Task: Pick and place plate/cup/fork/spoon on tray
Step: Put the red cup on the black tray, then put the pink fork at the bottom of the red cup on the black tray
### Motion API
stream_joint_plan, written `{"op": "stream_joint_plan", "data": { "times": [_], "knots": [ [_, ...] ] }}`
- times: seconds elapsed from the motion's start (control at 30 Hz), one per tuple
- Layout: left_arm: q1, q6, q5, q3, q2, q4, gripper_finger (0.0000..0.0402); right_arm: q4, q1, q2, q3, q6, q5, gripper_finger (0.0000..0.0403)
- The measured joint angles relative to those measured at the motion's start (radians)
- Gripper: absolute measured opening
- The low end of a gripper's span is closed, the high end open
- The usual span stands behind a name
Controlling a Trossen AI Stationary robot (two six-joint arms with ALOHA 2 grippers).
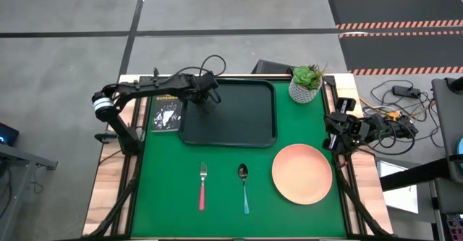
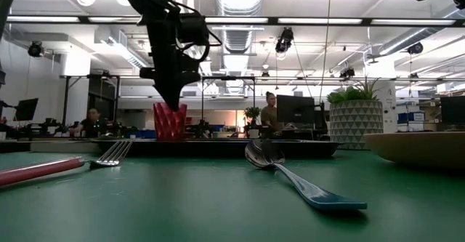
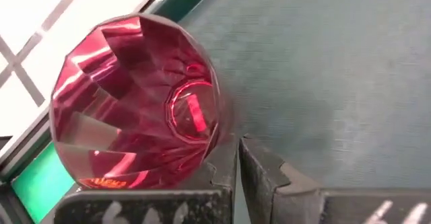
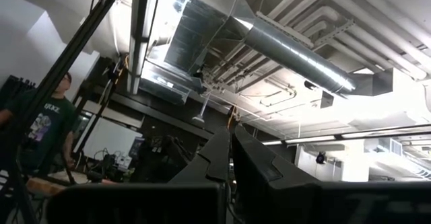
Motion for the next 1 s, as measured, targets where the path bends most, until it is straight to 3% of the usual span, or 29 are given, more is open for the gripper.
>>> {"op": "stream_joint_plan", "data": {
  "times": [0.17,0.43,0.63,1.0],
  "knots": [
    [0.0,0.0,-0.068,-0.002,0.0,0.007,0.0,0.0,0.0,0.0,0.0,-0.002,0.0,0.0009],
    [-0.046,-0.022,-0.077,-0.002,-0.004,0.013,0.0,0.0,0.0,0.0,0.0,-0.002,0.0,0.0009],
    [-0.215,-0.072,-0.077,-0.002,-0.033,0.02,0.0,0.0,0.0,0.0,0.0,0.001,0.0,0.0009],
    [-0.61,-0.333,-0.074,-0.002,-0.073,0.022,0.0,0.0,0.0,0.0,0.0,0.022,0.0,0.0009]
  ]
}}
